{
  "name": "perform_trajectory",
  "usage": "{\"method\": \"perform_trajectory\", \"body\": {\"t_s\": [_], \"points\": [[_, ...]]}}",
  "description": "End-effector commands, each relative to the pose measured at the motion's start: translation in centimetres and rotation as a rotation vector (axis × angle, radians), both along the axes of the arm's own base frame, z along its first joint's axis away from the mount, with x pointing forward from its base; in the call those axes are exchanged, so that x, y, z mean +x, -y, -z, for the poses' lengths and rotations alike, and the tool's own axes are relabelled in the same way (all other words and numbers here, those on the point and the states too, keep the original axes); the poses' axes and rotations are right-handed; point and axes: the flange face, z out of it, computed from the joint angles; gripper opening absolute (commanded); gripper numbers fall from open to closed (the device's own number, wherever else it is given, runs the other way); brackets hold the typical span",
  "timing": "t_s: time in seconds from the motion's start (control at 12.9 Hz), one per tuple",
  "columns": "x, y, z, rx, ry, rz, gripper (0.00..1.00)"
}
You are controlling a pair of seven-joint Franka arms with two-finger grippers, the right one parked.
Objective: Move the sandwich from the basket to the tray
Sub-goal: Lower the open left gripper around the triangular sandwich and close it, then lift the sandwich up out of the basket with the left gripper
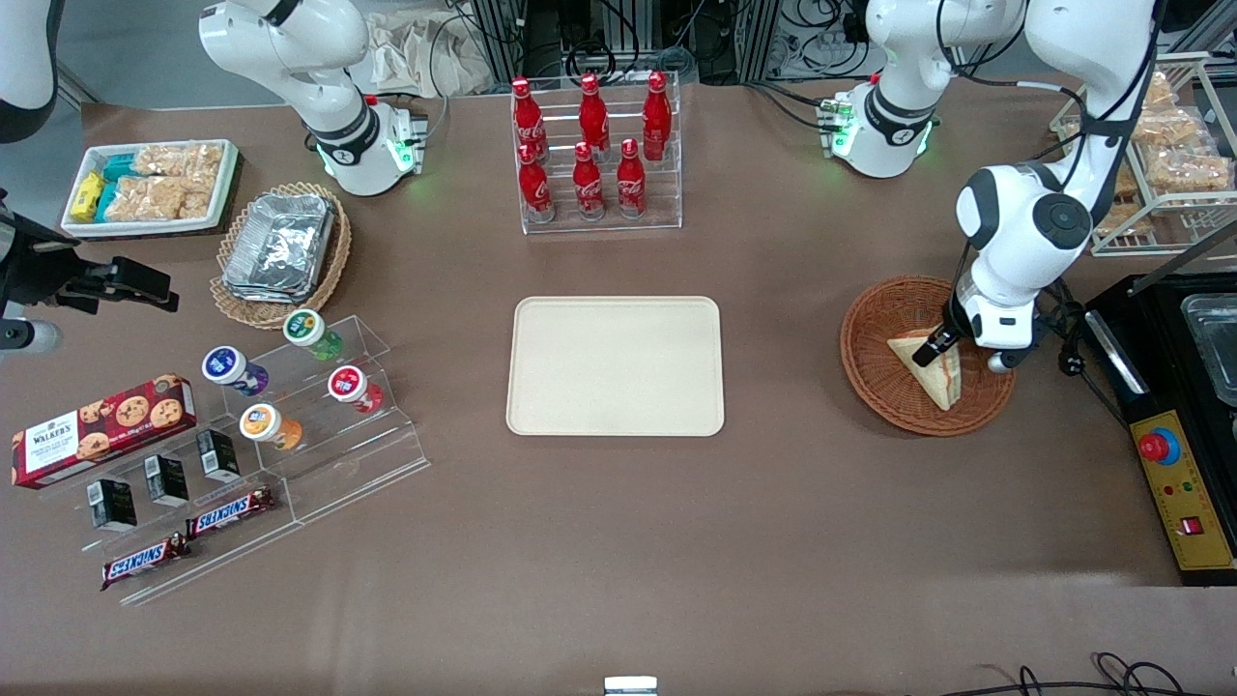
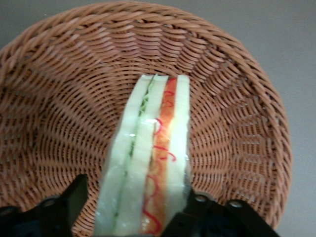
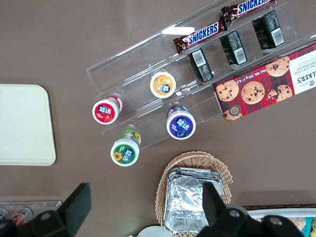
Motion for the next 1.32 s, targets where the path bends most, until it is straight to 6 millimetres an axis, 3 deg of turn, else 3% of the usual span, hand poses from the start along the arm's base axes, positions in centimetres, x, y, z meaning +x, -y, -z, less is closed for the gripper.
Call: {"method": "perform_trajectory", "body": {"t_s": [0.0, 0.23, 0.39, 0.62, 0.85, 0.93, 1.09, 1.24], "points": [[0.4, 3.2, -1.3, -0.013, 0.051, -0.003, 0.00], [0.7, 3.5, -4.2, 0.007, 0.019, 0.078, 0.00], [0.9, 2.5, -7.9, 0.028, -0.044, 0.197, 0.00], [3.5, 2.1, -16.7, 0.041, -0.115, 0.335, 0.00], [7.2, 2.5, -27.5, 0.090, -0.216, 0.449, 0.00], [7.9, 3.1, -29.8, 0.084, -0.244, 0.466, 0.00], [8.4, 7.4, -32.8, 0.084, -0.239, 0.483, 0.00], [8.2, 12.4, -33.6, 0.078, -0.227, 0.443, 0.00]]}}
